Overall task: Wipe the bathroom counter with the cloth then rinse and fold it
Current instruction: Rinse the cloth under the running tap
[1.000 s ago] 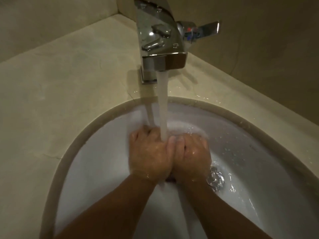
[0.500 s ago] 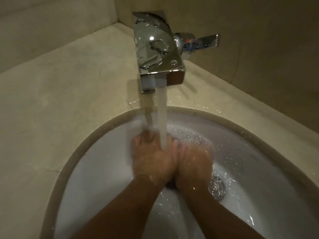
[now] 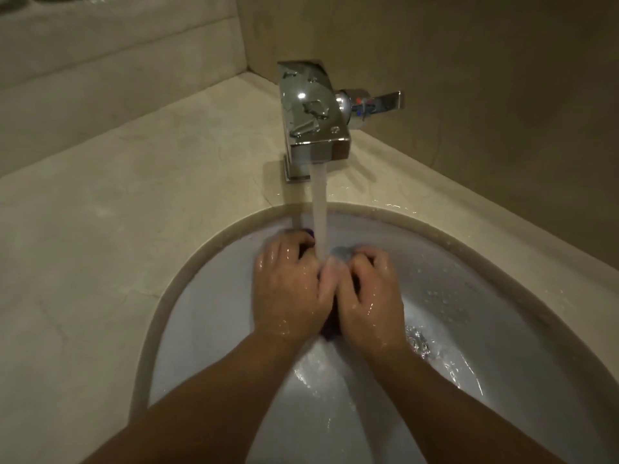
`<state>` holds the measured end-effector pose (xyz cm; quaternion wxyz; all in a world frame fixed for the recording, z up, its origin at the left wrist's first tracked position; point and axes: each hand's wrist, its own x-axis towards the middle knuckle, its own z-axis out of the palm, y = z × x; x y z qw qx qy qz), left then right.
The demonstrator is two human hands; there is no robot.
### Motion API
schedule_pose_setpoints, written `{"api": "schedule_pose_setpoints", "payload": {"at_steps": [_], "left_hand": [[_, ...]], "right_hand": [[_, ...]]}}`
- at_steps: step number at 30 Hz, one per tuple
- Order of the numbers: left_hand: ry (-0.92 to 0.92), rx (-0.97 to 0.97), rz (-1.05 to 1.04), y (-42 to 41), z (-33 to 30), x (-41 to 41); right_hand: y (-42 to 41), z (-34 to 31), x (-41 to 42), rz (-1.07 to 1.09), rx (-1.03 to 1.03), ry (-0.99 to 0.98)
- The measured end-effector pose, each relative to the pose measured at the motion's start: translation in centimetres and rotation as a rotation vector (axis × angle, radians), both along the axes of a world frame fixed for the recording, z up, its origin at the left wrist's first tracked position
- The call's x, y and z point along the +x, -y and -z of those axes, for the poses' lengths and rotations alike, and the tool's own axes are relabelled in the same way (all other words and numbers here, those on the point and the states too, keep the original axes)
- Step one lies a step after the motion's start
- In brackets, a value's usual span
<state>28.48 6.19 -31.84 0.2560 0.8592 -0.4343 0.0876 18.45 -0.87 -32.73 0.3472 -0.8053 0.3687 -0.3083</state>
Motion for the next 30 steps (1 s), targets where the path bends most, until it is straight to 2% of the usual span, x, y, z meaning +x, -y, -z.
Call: {"api": "schedule_pose_setpoints", "payload": {"at_steps": [4, 7, 10, 12, 14, 16, 20, 24, 27, 30], "left_hand": [[-0.026, 0.219, -0.012, 0.0, 1.0, -1.0], [0.031, 0.343, 0.035, 0.1, 1.1, -0.5], [0.010, 0.478, 0.032, 0.5, 1.0, -0.4], [-0.047, 0.413, 0.011, 0.8, 1.0, -0.5], [-0.123, 0.255, -0.012, 1.0, 1.3, -0.4], [-0.131, 0.219, -0.052, 1.4, 1.9, -0.5], [-0.201, 0.242, -0.106, 2.0, 2.6, -0.3], [-0.196, 0.321, -0.077, 2.1, 3.1, 0.0], [-0.202, 0.307, -0.076, 2.5, 2.5, -0.3], [-0.214, 0.220, -0.079, 2.4, 1.1, -0.7]], "right_hand": [[-0.2, 2.3, -0.4, 0.008, -0.064, -0.097], [0.4, 3.0, -0.2, -0.068, -0.222, -0.242], [0.6, 3.9, 0.2, 0.043, -0.347, -0.199], [0.7, 4.0, 0.7, 0.080, -0.366, -0.207], [1.0, 4.0, 1.0, 0.073, -0.376, -0.350], [1.4, 3.6, 1.4, 0.084, -0.379, -0.435], [1.2, 2.1, 1.8, 0.124, -0.497, -0.311], [1.4, 1.8, 2.0, 0.059, -0.349, -0.333], [1.7, 3.2, 1.5, -0.027, -0.225, -0.589], [1.8, 3.6, 0.8, -0.082, -0.192, -0.621]]}}
